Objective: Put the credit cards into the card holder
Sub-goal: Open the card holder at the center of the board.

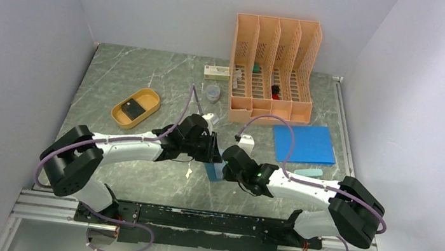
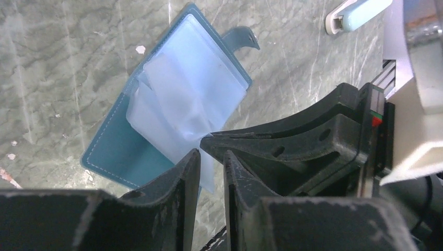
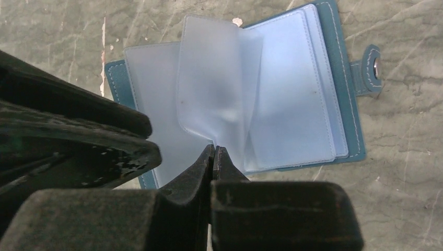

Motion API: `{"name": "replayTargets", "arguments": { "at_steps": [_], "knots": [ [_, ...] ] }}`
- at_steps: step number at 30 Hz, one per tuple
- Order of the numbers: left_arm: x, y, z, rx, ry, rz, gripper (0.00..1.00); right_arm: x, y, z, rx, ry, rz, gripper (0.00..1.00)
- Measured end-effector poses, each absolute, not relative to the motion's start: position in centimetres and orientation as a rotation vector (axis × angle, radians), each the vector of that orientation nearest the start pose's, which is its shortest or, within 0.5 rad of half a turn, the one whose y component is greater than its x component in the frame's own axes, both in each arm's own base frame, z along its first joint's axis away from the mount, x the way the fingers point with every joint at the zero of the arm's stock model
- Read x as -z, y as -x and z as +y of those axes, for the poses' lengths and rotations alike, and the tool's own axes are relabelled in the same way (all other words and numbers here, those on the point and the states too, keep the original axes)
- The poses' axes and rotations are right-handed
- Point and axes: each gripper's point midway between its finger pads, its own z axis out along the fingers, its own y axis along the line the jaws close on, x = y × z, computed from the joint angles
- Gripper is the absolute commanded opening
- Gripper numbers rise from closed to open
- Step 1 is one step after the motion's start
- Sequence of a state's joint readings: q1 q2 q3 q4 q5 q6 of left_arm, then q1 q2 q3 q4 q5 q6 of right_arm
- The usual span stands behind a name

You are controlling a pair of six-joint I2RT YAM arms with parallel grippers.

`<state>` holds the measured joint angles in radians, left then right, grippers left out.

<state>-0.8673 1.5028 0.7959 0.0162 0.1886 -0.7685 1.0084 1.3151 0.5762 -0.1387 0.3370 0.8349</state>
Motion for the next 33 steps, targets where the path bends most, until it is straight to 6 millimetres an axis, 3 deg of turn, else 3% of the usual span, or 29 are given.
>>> {"name": "replayTargets", "arguments": {
  "at_steps": [13, 20, 25, 27, 30, 33],
  "knots": [
    [-5.7, -21.1, -33.7, 0.933, -0.17, 2.543, 0.05, -3.9, -19.1, 25.2, -0.473, 0.055, 2.43, 0.0],
    [-2.0, -20.7, -31.9, 0.803, -0.101, 2.629, 0.05, -3.8, -18.9, 24.9, -0.469, 0.035, 2.434, 0.0],
    [-1.7, -21.2, -32.0, 0.798, -0.079, 2.615, 0.05, -4.2, -19.1, 23.9, -0.434, -0.03, 2.423, 0.0],
    [-1.7, -21.3, -32.2, 0.803, -0.074, 2.609, 0.05, -4.7, -19.1, 23.2, -0.417, -0.067, 2.411, 0.06],
    [-1.7, -21.6, -32.5, 0.817, -0.07, 2.594, 0.05, -6.1, -19.1, 21.9, -0.416, -0.12, 2.377, 0.28],
    [-1.7, -21.7, -32.6, 0.821, -0.07, 2.588, 0.05, -7.8, -19.2, 20.4, -0.419, -0.151, 2.334, 0.38]
  ]
}}
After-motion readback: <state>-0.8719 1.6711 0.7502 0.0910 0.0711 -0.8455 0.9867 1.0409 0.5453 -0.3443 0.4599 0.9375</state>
